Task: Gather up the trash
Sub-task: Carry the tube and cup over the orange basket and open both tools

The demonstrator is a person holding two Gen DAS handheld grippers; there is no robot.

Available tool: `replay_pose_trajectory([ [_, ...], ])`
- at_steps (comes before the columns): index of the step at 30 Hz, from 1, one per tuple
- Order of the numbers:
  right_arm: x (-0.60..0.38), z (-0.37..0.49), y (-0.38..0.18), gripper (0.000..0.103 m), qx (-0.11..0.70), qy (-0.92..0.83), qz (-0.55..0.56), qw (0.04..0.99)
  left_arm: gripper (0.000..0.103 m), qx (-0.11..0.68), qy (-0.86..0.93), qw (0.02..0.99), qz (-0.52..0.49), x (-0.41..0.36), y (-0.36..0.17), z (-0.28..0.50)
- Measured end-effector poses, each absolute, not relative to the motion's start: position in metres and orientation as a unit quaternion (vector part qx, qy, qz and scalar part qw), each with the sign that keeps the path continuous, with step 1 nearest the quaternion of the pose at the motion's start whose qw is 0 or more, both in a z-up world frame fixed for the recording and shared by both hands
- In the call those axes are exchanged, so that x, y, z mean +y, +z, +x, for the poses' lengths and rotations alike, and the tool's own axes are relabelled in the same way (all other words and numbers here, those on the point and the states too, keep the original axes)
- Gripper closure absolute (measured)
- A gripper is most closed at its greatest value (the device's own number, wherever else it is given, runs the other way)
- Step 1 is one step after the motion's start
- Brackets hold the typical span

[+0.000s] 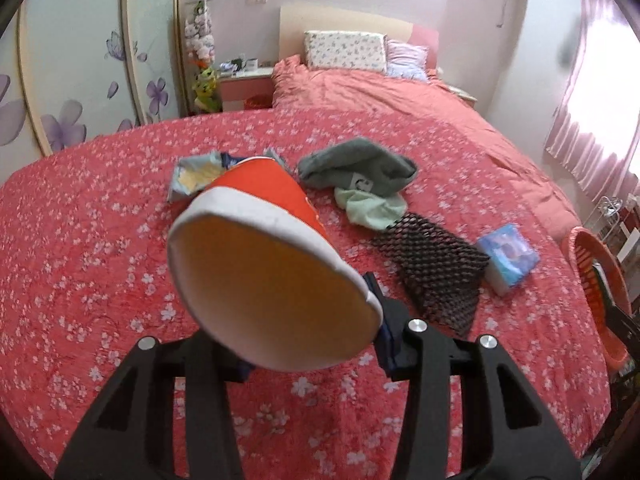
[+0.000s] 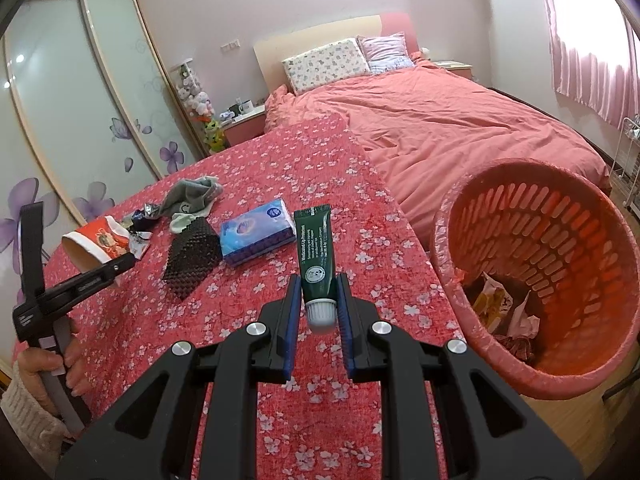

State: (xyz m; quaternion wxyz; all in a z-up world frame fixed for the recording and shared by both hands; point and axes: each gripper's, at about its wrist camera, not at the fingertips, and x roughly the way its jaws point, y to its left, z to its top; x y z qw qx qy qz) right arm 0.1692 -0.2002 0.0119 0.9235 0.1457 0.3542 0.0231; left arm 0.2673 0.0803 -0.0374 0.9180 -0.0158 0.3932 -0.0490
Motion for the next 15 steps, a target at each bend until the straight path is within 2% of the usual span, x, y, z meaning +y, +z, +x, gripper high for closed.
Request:
replay_pose_trajectory([
  [15, -0.234, 0.149, 0.045, 0.085, 0.296, -0.030, 0.145, 0.944, 0.058, 0.336, -0.156, 0.929, 0.023, -0.003, 0.022, 0.235],
])
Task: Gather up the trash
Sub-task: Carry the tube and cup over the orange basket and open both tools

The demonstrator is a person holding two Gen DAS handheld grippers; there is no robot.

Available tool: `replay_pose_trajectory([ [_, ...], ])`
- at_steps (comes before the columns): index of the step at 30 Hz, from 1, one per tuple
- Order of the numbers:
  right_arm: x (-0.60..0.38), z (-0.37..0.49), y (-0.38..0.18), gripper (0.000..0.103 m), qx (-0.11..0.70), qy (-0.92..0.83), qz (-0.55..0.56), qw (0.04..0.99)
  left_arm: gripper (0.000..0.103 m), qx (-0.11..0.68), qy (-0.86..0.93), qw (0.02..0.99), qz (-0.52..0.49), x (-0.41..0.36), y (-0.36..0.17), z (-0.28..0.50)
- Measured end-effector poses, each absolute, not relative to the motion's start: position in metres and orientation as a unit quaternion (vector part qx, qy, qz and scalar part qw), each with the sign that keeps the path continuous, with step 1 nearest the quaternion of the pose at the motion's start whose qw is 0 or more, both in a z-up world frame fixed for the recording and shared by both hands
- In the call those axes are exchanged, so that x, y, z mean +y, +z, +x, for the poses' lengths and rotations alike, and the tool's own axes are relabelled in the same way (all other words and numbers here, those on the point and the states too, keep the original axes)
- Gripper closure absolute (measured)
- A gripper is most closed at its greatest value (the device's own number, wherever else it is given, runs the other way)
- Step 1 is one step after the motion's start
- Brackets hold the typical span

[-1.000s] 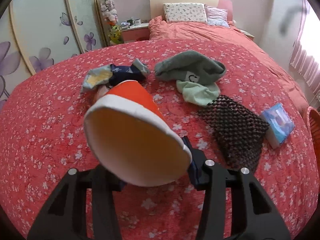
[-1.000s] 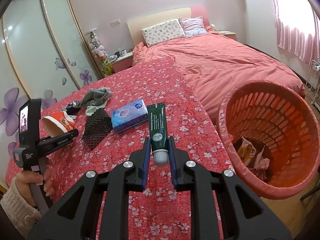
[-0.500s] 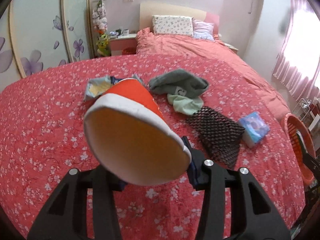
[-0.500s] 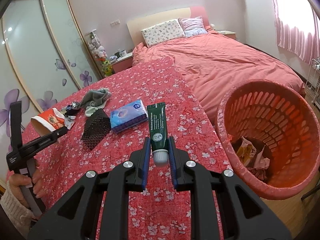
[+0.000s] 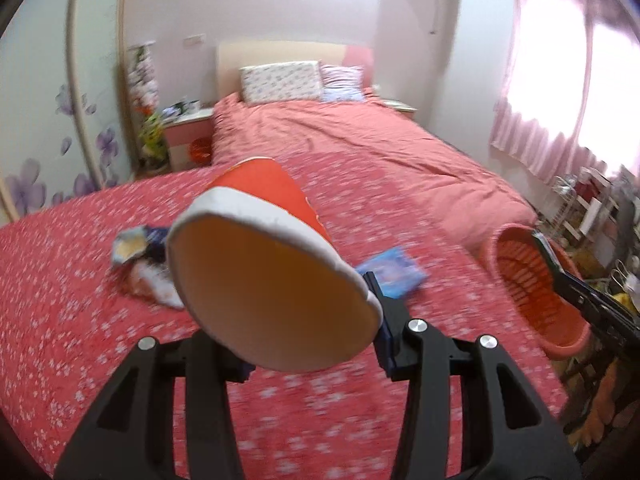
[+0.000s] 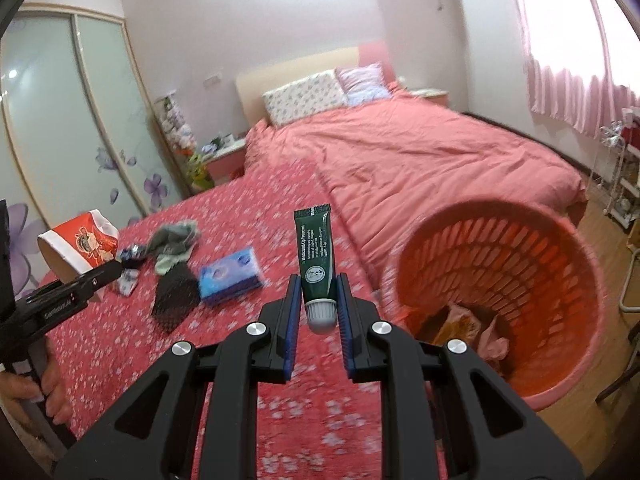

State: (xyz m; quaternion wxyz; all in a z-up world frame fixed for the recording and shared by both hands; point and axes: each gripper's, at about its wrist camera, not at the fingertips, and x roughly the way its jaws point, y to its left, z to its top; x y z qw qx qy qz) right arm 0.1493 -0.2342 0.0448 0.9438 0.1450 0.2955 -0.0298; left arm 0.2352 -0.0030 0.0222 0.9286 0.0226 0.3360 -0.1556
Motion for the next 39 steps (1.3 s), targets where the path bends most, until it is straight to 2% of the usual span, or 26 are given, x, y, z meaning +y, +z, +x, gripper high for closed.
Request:
replay_pose_trajectory([
  [11, -0.309, 0.114, 0.076, 0.085, 0.234, -0.125, 0.155, 0.952, 0.058, 0.307, -0.282, 0.907, 0.056, -0.137, 0.044, 0.217],
  [20, -0.364, 0.108, 0.070, 0.085, 0.215, -0.162, 0.191, 0.944, 0.058, 0.308, -0.351, 0.880, 0.088, -0.233, 0.029, 0.210],
  [36, -0.402, 0.117, 0.037, 0.085, 0.231, -0.164, 0.246, 0.927, 0.056, 0.346, -0.373, 0.851, 0.127, -0.305, -0.025, 0.222],
  [37, -0.403, 0.118, 0.035, 0.085, 0.235, -0.159, 0.250, 0.926, 0.055, 0.349, -0.372, 0.851, 0.127, -0.302, -0.026, 0.224],
  [39, -0.406, 0.117, 0.032, 0.084, 0.238, -0.158, 0.260, 0.923, 0.046, 0.350, -0.367, 0.852, 0.128, -0.304, -0.029, 0.224],
])
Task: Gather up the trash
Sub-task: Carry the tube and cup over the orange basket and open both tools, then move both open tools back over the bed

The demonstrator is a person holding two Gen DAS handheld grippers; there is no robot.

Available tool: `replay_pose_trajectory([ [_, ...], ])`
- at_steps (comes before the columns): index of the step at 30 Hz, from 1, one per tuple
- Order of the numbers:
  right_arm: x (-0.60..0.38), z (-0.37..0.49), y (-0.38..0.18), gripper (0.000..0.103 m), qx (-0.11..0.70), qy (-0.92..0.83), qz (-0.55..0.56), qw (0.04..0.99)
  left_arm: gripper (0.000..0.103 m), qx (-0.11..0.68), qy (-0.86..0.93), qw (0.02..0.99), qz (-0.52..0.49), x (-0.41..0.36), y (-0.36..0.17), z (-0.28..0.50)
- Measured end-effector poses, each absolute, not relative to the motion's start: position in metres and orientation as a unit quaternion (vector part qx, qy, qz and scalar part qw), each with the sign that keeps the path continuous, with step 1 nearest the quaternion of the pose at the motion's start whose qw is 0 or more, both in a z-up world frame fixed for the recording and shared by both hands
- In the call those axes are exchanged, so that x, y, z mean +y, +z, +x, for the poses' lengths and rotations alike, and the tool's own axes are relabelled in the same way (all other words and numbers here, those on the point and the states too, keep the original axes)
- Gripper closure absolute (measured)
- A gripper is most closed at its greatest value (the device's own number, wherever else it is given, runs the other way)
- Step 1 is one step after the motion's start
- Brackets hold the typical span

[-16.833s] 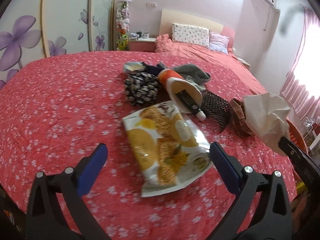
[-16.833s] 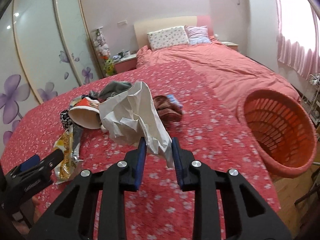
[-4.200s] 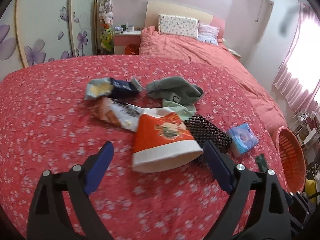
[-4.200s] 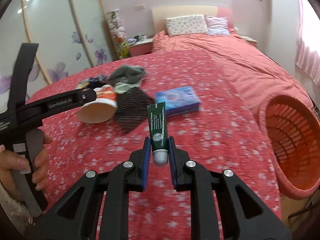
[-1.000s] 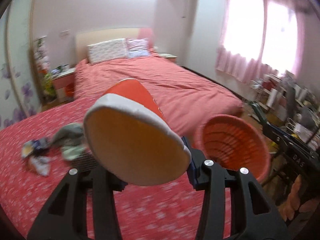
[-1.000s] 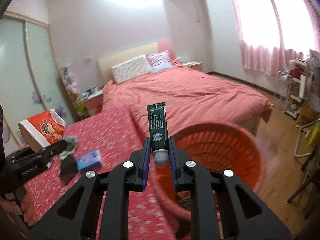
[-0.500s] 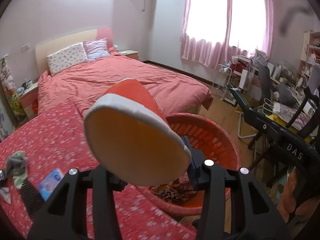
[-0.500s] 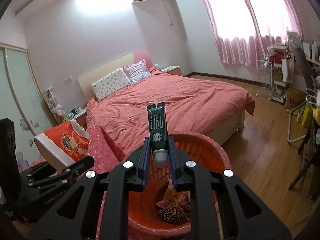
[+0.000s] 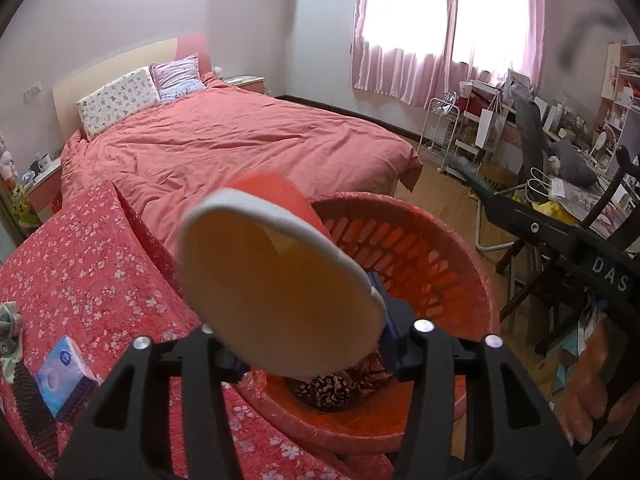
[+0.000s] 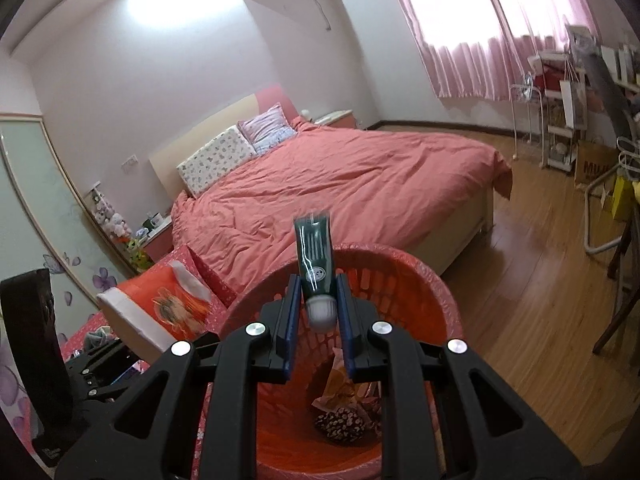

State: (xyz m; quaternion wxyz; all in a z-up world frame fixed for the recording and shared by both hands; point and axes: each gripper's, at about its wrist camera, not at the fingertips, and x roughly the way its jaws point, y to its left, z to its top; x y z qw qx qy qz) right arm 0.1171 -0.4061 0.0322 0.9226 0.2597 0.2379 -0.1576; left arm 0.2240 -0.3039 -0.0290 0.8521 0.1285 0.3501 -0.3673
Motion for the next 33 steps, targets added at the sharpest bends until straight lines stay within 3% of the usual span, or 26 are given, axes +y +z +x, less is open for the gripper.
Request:
replay_pose_trajectory([
  [2, -0.408, 0.117, 0.030, 0.084, 0.240, -0.154, 0.267, 0.921, 0.040, 0.351, -0.362, 0.854, 0.130, -0.303, -0.031, 0.226],
  [6, -0.409, 0.115, 0.030, 0.068, 0.242, -0.163, 0.264, 0.919, 0.035, 0.356, -0.346, 0.858, 0.132, -0.296, -0.036, 0.232],
  [18, -0.397, 0.116, 0.039, 0.068, 0.254, -0.180, 0.229, 0.922, 0.030, 0.353, -0.291, 0.881, 0.119, -0.241, -0.024, 0.251],
  [33, -0.273, 0.159, 0.054, 0.068, 0.297, -0.079, 0.157, 0.938, 0.025, 0.358, -0.128, 0.921, 0.082, -0.027, -0.004, 0.264],
])
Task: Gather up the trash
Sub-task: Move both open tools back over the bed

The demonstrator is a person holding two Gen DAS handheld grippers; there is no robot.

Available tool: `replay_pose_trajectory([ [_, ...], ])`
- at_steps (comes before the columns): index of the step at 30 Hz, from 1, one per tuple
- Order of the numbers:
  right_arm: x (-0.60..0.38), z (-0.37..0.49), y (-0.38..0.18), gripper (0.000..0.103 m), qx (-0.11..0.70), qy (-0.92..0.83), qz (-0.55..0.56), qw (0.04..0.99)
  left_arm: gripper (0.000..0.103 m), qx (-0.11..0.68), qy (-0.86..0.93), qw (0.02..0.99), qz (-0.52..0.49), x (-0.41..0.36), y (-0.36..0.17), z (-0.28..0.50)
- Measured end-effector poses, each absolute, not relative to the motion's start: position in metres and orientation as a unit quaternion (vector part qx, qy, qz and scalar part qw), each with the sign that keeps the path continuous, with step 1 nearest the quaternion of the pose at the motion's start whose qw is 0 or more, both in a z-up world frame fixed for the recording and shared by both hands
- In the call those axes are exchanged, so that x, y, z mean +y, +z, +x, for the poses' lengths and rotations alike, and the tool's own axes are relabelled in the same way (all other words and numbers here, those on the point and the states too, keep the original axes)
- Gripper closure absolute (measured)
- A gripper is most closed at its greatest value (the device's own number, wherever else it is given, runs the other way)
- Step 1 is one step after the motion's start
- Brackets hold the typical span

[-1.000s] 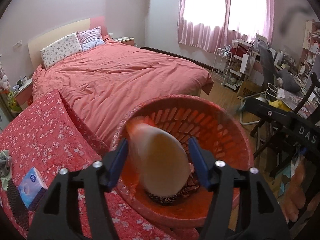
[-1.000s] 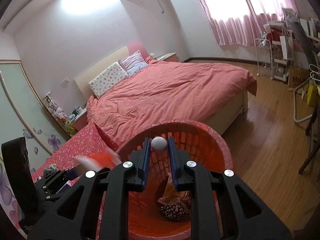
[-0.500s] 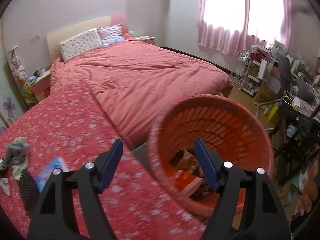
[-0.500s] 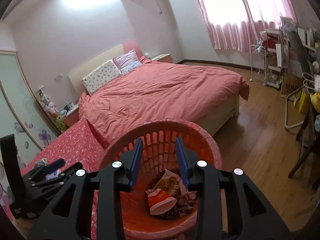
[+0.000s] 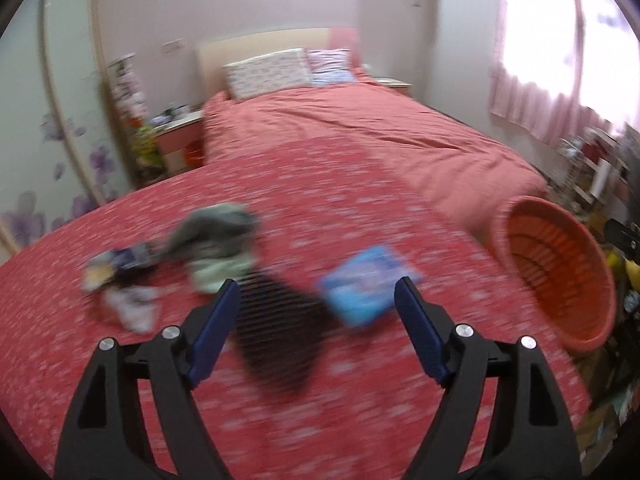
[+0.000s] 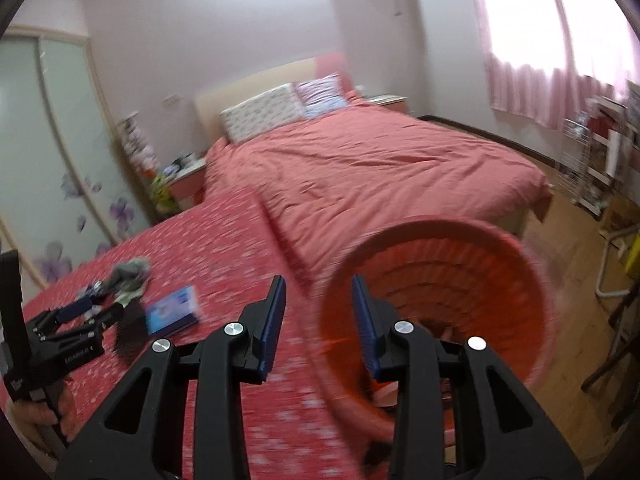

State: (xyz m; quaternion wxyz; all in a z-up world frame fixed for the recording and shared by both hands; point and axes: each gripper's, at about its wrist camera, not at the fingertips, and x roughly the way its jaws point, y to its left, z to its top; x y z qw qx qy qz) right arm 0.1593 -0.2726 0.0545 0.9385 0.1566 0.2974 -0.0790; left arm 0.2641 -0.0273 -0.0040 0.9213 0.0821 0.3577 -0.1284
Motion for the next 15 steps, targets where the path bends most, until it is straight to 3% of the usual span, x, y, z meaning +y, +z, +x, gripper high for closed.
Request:
replay_pose_trajectory([
  [9, -0.175, 0.196, 0.040, 0.068, 0.344, 0.000, 0.117, 0.932, 0.024, 0.367, -0.040, 0.928, 0.050, 0.093, -0.008, 0.265],
  [15, -0.129, 0.215, 0.026, 0.068, 0.373, 0.018, 0.088, 0.924, 0.024, 0.375, -0.016, 0.926, 0.036, 0.132, -0.016, 0.263],
])
